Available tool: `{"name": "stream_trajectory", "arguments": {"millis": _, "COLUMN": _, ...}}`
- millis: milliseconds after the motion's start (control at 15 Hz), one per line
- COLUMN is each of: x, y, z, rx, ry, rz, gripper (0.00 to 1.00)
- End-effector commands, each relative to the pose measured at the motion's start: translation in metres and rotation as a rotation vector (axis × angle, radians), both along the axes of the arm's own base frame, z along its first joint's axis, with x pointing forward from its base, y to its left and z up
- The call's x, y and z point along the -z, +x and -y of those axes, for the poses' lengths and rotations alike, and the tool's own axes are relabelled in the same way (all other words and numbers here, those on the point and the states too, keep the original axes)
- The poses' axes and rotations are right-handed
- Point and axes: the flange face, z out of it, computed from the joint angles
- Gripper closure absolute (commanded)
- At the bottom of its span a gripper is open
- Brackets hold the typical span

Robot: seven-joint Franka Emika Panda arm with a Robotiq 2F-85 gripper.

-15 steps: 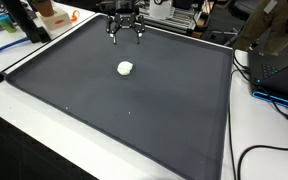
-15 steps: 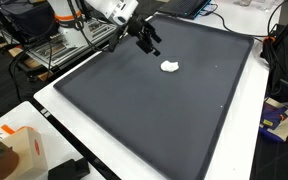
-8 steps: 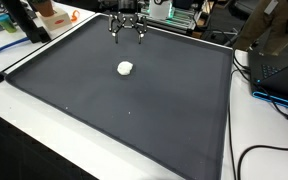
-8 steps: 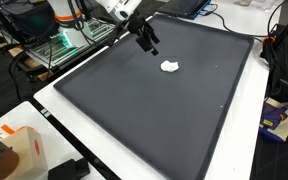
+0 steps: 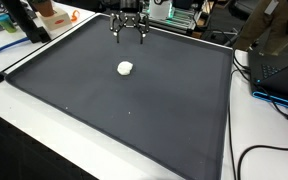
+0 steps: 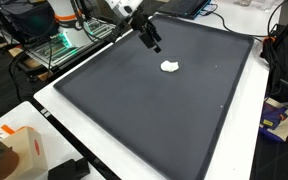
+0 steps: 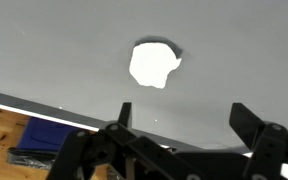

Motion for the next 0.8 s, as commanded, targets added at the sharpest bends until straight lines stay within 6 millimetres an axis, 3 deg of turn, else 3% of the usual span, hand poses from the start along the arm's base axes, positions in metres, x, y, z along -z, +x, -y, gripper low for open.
{"name": "stream_trajectory", "arguments": {"millis": 0, "x": 0.001, "y": 0.003, "z": -0.007, "rx": 0.008, "ry": -0.048, "rz": -0.032, "gripper": 0.00}}
{"name": "stream_trajectory", "arguments": {"millis": 333, "x": -0.002, "y": 0.010, "z": -0.013, "rx": 0.026, "ry": -0.090, "rz": -0.053, "gripper": 0.00}}
{"name": "stream_trajectory", "arguments": {"millis": 733, "x": 0.002, "y": 0.014, "z": -0.036, "rx": 0.043, "ry": -0.068, "rz": -0.108, "gripper": 0.00}}
